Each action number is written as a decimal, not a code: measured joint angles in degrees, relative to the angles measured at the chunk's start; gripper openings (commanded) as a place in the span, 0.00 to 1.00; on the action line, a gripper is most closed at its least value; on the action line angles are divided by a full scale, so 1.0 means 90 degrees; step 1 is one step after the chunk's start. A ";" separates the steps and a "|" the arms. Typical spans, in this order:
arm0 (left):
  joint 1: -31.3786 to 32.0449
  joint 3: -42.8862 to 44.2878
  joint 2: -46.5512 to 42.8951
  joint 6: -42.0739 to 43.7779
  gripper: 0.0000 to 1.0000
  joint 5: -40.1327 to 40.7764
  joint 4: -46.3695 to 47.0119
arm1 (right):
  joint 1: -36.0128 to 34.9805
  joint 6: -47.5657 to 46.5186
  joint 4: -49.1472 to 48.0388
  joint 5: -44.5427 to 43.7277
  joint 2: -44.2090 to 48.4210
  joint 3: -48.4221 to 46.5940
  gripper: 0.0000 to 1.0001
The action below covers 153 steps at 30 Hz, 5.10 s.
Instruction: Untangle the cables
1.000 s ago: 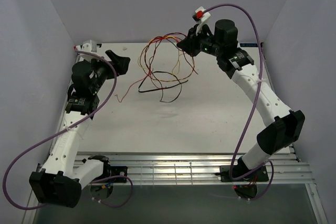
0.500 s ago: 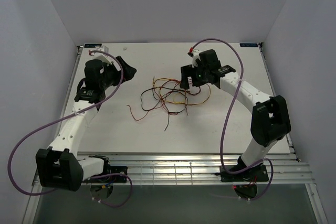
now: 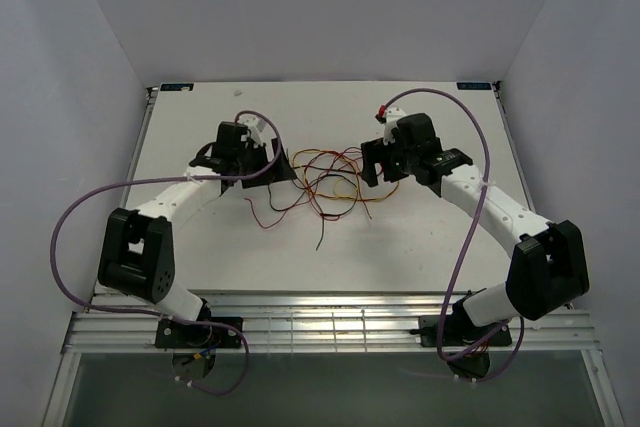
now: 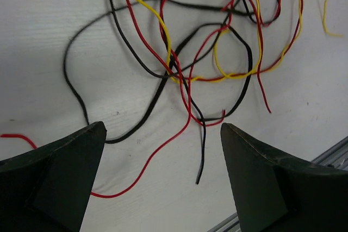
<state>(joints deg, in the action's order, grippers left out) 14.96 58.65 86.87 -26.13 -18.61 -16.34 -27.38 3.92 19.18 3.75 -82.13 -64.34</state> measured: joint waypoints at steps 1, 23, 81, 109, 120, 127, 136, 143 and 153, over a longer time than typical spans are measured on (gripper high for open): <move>0.0168 0.0007 0.0095 0.0090 0.98 -0.0041 -0.0068 | 0.0000 0.0019 -0.0005 -0.0029 0.0002 0.0085 0.90; 0.1389 -0.0185 0.1112 0.0986 0.40 0.0255 -0.0801 | 0.0015 0.0129 -0.0102 -0.0214 0.0005 0.0262 0.90; 0.1729 0.3106 0.0318 -0.1435 0.00 -0.2399 -0.0187 | -0.0566 0.5863 -0.6783 -0.0430 0.1183 0.3075 0.90; 0.2093 0.3106 0.0423 -0.2154 0.00 -0.2698 -0.0124 | -0.1049 0.6533 -0.7866 -0.1683 -0.0202 0.2470 0.66; 0.2149 0.3106 0.0423 -0.2210 0.00 -0.2664 -0.0100 | -0.1088 0.6547 -0.7970 -0.1766 -0.0340 0.2455 0.24; 0.2152 0.3106 0.0423 -0.2200 0.00 -0.2645 -0.0039 | -0.1086 0.6368 -0.7958 -0.1809 -0.0340 0.2455 0.08; 0.2149 0.3145 0.0423 -0.1987 0.00 -0.2142 -0.0170 | -0.1086 0.5268 -0.7286 -0.2001 0.0158 0.2596 0.08; 0.1824 0.3806 0.0527 -0.1545 0.00 -0.0792 -0.0668 | -0.1081 0.3444 -0.5523 -0.3330 0.1649 0.2905 0.08; 0.0758 0.4634 0.0510 -0.1047 0.00 0.0386 -0.0920 | 0.0223 0.1851 -0.3036 -0.5899 0.1591 0.2460 0.08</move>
<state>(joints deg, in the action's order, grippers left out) 21.78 100.36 91.46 -35.55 -15.14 -24.62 -25.36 20.58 -8.14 -49.34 -67.81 -42.19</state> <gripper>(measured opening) 0.027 0.086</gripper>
